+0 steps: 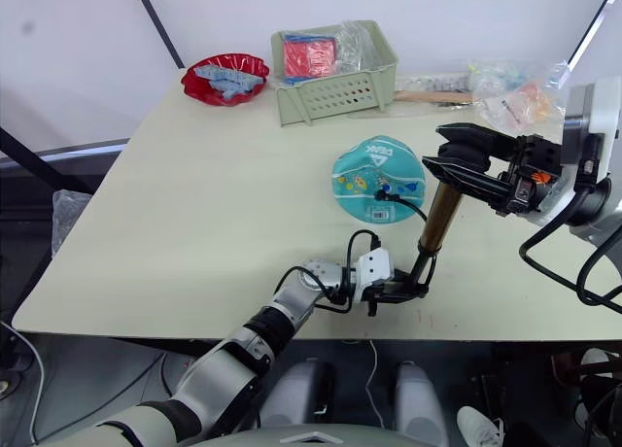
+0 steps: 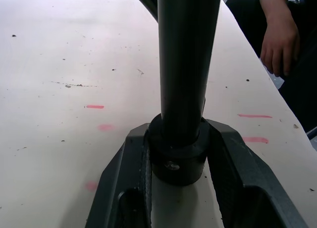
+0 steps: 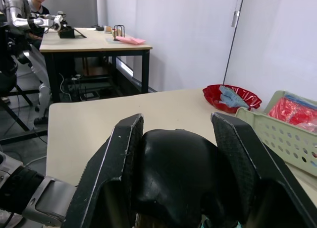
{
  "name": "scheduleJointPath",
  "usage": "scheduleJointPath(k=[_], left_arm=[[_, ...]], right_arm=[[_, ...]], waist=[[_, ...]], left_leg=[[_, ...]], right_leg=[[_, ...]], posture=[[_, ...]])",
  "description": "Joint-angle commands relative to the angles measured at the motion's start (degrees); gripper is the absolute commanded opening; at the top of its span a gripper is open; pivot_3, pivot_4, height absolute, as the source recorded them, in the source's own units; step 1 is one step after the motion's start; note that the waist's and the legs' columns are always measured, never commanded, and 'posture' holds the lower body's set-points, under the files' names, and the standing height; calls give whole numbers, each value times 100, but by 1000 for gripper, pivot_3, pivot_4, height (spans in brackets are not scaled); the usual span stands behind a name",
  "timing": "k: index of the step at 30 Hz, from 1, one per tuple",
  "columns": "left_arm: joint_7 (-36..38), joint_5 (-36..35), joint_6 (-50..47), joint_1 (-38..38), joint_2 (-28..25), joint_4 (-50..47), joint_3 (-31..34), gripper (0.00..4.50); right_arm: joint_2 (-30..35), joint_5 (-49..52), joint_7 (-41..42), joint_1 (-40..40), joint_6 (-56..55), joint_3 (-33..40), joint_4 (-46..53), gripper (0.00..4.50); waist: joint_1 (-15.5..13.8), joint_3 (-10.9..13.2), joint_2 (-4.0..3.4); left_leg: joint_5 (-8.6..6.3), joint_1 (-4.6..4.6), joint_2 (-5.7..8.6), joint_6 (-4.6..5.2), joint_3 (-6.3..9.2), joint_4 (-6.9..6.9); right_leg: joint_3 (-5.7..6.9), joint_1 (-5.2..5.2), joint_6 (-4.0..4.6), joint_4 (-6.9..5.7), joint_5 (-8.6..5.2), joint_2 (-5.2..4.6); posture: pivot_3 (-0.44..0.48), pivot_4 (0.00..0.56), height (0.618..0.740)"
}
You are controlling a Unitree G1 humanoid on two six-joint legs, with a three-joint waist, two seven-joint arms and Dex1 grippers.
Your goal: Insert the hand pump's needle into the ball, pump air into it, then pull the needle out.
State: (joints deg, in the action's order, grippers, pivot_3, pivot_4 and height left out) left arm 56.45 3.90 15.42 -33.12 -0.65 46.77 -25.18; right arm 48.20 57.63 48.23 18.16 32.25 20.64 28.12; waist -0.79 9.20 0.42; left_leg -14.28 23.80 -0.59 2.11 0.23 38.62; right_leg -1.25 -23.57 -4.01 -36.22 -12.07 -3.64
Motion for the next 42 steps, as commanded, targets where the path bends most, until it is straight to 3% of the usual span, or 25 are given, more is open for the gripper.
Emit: scheduleJointPath(k=[1, 16, 28, 33, 42], left_arm=[[16, 190, -86, 159, -40, 202, -93, 1085], [-43, 228, -61, 208, -46, 179, -55, 1085], [-86, 283, 0, 166, -44, 250, -53, 1085], [-81, 302, 12, 158, -49, 270, -71, 1085], [-95, 324, 34, 179, -58, 290, -77, 1085]], right_arm=[[-100, -330, 230, -211, -440, 112, 159, 1757], [-1150, -2025, 726, -1891, -1870, -1203, -520, 1757], [-1643, -3339, 229, -2219, -2662, -1893, -1354, 1757], [-1643, -3067, 304, -2159, -2721, -1741, -1339, 1687], [-928, -1582, 464, -1501, -1688, -792, -515, 1658]], waist=[[2, -1, 1], [4, -60, 52], [3, -105, 85], [4, -116, 96], [1, -96, 74]], left_leg=[[0, -2, 0, 0, 0, 0], [0, -12, -2, 0, 7, -1], [0, -23, -2, -1, 9, -2], [-1, -45, -4, -1, 14, -11], [-2, -78, -4, -1, 13, -27]], right_leg=[[0, 1, 0, 0, 0, 0], [8, 13, 1, 1, -2, 3], [16, 25, 20, 4, -13, 4], [18, 46, 26, 11, -17, 4], [17, 83, 28, 33, -18, -2]], posture=[[0, 150, 740], [0, 150, 740], [0, 150, 740], [0, 150, 740], [0, 150, 740]])
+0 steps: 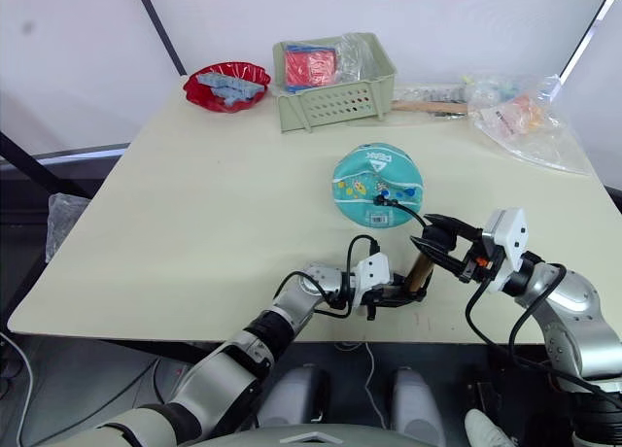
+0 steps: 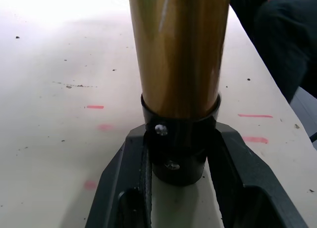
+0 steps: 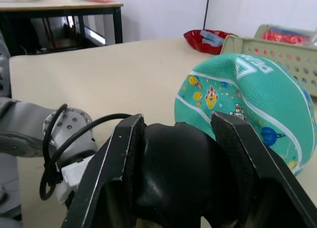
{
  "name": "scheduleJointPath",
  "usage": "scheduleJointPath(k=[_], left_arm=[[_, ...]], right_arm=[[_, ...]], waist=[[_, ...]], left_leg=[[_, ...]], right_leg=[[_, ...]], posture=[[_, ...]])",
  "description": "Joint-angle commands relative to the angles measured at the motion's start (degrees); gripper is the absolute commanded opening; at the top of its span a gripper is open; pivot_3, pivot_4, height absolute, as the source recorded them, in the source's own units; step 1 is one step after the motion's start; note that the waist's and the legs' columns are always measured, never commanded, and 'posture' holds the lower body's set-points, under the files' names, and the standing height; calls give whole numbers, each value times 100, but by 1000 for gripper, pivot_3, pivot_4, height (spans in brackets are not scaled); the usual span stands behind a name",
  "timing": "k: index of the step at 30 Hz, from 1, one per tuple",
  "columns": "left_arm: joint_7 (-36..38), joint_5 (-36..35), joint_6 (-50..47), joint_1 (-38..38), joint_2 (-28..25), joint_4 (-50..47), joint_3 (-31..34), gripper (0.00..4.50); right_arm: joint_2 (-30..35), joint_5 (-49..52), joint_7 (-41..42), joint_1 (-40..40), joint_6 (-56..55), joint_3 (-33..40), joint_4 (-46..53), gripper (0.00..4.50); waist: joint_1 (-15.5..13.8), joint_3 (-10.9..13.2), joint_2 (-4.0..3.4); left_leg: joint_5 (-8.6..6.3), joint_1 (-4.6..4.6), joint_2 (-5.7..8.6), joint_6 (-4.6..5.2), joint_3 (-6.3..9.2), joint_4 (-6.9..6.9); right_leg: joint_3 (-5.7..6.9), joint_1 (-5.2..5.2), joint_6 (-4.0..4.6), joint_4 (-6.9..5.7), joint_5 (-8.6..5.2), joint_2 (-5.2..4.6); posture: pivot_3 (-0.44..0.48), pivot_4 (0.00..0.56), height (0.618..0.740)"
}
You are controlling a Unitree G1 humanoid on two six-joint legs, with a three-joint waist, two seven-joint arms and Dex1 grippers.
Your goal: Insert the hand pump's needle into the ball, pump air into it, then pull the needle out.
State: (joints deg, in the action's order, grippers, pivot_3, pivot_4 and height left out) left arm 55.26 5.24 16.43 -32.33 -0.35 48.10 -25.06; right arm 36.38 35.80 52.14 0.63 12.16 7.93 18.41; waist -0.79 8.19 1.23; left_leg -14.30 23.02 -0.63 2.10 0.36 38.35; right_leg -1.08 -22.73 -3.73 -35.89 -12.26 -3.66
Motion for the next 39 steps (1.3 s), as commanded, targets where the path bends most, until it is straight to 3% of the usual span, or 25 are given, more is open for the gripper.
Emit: scheduleJointPath(k=[1, 12, 19, 29, 39], left_arm=[[20, 184, -65, 103, -88, 156, -80, 1085], [34, 133, -37, 106, -74, 178, -34, 1085], [83, 130, -52, 79, -78, 224, -48, 1085], [96, 136, -37, 36, -60, 288, -58, 1085], [108, 115, -72, 52, -35, 263, -53, 1085]], right_arm=[[336, 734, 53, 348, 444, 571, 507, 1658], [1220, 1978, -290, 1743, 1576, 1515, 659, 1657], [1445, 2220, -379, 2052, 1926, 1659, 648, 1657], [1006, 1399, -137, 1053, 1559, 967, 838, 1657], [432, -63, 218, 137, 201, 166, 252, 1657]], waist=[[-1, 10, -15], [0, 43, -46], [2, 42, -46], [2, 35, -39], [2, 22, -22]], left_leg=[[0, 0, 0, 0, -1, 0], [0, 21, 3, 0, 2, 0], [1, 62, 3, 1, 4, 14], [1, 65, 3, 1, 3, 14], [1, 56, 3, 1, 6, 14]], right_leg=[[0, 0, 0, 0, 0, -1], [4, -17, -1, 1, 0, -4], [5, -51, -4, 0, 5, -6], [5, -56, -10, -1, 8, -5], [10, -48, -6, -2, 5, -3]], posture=[[0, 150, 740], [0, 150, 740], [0, 150, 740], [0, 150, 740], [0, 150, 740]])
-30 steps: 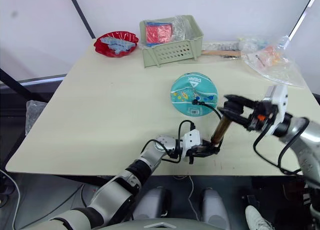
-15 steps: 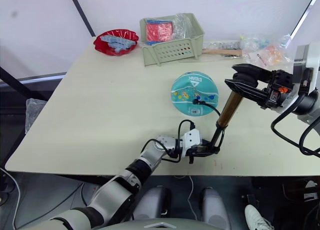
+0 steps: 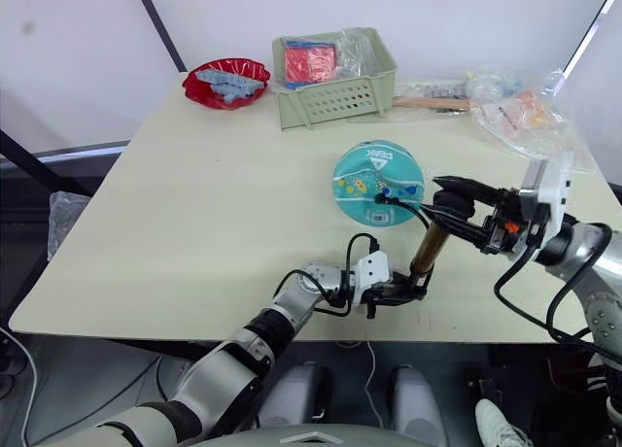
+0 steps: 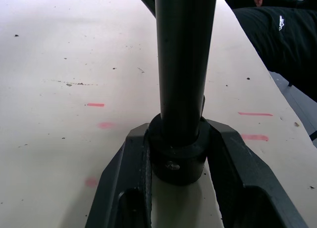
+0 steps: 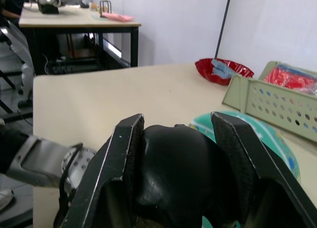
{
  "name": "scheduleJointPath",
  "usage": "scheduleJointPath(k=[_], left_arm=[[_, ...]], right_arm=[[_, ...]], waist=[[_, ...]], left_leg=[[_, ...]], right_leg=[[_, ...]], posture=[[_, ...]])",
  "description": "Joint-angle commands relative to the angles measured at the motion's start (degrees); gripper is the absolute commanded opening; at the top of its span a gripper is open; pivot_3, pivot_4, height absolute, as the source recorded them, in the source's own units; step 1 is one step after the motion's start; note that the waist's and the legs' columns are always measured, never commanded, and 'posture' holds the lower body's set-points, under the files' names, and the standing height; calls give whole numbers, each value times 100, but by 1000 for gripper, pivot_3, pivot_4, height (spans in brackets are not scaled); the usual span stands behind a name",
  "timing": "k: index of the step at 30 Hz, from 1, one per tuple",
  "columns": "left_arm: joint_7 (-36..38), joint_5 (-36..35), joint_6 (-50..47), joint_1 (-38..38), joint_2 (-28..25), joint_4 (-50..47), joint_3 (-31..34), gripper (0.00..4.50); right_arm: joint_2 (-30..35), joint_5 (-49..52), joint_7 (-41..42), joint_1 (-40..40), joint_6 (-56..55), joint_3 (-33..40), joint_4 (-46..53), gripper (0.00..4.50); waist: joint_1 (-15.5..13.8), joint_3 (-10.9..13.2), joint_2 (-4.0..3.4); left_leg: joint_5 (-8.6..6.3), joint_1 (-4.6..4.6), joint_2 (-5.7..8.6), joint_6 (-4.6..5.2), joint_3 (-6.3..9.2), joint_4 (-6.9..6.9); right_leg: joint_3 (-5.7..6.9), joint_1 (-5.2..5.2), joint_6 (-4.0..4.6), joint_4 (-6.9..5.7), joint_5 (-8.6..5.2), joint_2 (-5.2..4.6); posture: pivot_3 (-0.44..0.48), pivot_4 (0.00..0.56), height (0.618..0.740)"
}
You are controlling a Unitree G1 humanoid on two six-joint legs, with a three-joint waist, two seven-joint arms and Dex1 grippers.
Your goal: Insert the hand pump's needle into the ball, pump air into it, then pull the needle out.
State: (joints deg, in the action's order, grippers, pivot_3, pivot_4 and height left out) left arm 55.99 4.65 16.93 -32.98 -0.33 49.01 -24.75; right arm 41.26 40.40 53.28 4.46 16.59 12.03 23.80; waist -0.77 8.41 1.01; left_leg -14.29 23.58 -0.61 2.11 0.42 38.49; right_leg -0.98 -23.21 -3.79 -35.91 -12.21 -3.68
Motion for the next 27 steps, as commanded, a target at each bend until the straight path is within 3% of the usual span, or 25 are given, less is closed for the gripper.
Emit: scheduleJointPath(k=[1, 12, 27], left_arm=[[37, 170, -141, 125, -32, 155, -84, 1085], [59, 198, -127, 165, -16, 88, -113, 1085], [110, 275, -119, 129, 64, 154, -192, 1085]], right_arm=[[-124, -629, 131, -330, -389, -304, -370, 1657], [-598, -1337, 168, -861, -1354, -836, -889, 1656], [442, 559, -15, -20, 127, 772, 216, 1656]], waist=[[0, 0, 0], [-1, -16, 17], [-21, 1, -5]], left_leg=[[0, -1, 0, 0, 0, 0], [0, -11, 0, 0, 3, -2], [0, 5, 3, 0, 7, 0]], right_leg=[[0, 0, 0, 0, 0, 0], [5, 10, 5, 0, -4, 2], [5, 1, 5, 3, -4, -4]], posture=[[0, 150, 740], [0, 150, 740], [0, 150, 740]])
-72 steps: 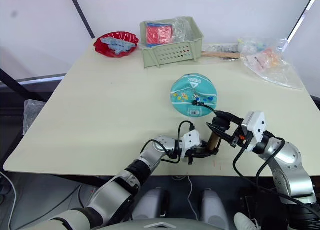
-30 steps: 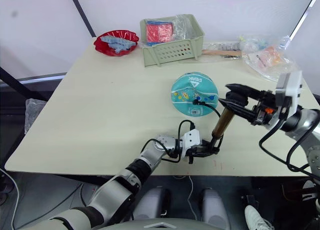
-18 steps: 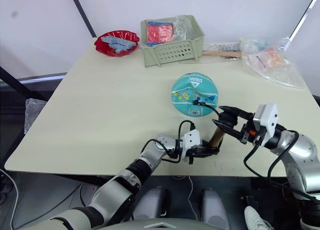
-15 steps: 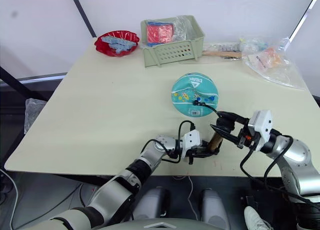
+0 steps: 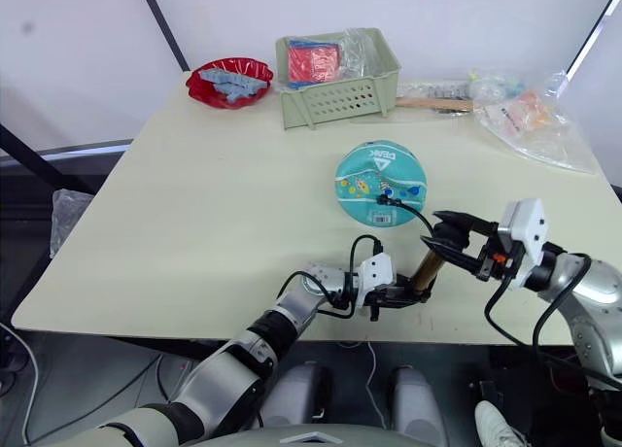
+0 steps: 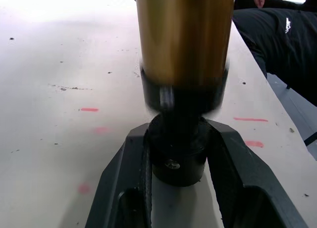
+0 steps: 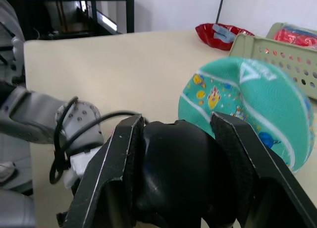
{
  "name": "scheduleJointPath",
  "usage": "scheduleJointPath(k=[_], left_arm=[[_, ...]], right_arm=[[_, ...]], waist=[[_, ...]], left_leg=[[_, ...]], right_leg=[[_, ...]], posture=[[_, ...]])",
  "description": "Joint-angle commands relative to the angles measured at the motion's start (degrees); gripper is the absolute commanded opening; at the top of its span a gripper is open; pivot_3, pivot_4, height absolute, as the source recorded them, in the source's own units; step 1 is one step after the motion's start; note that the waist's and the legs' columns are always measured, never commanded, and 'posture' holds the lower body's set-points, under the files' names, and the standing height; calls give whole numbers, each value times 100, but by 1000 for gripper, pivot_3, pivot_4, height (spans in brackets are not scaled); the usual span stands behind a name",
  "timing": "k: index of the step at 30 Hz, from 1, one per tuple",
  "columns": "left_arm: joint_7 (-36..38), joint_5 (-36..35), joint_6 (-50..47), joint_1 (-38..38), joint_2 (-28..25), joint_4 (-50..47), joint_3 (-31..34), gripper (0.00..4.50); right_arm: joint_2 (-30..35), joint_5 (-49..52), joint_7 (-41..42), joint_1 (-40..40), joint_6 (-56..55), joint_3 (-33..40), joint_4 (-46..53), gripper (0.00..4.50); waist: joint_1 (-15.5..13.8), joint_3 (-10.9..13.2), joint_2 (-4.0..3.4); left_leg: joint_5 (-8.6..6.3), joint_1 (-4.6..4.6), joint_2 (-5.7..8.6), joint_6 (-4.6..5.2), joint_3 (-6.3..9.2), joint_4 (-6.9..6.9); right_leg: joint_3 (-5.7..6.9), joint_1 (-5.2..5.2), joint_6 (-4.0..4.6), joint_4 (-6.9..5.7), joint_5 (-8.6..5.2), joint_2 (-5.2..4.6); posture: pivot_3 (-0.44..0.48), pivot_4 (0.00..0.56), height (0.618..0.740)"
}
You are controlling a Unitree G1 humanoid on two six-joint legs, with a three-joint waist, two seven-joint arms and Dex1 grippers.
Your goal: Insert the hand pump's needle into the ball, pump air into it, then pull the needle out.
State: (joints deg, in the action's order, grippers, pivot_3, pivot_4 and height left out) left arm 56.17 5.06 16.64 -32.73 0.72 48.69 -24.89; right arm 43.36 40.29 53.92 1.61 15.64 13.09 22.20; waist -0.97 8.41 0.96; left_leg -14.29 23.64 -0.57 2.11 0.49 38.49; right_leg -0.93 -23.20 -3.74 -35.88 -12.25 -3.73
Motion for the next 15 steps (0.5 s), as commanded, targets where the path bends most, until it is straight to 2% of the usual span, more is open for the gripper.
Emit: scheduleJointPath(k=[1, 8, 15], left_arm=[[104, 237, -81, 100, -38, 191, -185, 1085], [140, 260, -29, 48, 23, 264, -222, 1085], [159, 285, 14, 34, 70, 296, -247, 1085]], right_arm=[[313, 682, -86, 322, 331, 770, 404, 1656], [885, 1404, -122, 802, 1017, 1487, 353, 1656], [1171, 1761, -197, 1287, 1383, 1841, 223, 1656]], waist=[[1, 2, -1], [1, 6, -6], [1, 6, -7]], left_leg=[[0, 1, 0, 0, 2, 0], [0, 6, 1, 0, -1, 0], [0, 7, 1, 0, 0, 0]], right_leg=[[2, 0, 0, 0, 0, 0], [0, -3, -1, 1, 1, -2], [0, -4, -1, 1, 1, -2]], posture=[[0, 150, 740], [0, 150, 740], [0, 150, 740]])
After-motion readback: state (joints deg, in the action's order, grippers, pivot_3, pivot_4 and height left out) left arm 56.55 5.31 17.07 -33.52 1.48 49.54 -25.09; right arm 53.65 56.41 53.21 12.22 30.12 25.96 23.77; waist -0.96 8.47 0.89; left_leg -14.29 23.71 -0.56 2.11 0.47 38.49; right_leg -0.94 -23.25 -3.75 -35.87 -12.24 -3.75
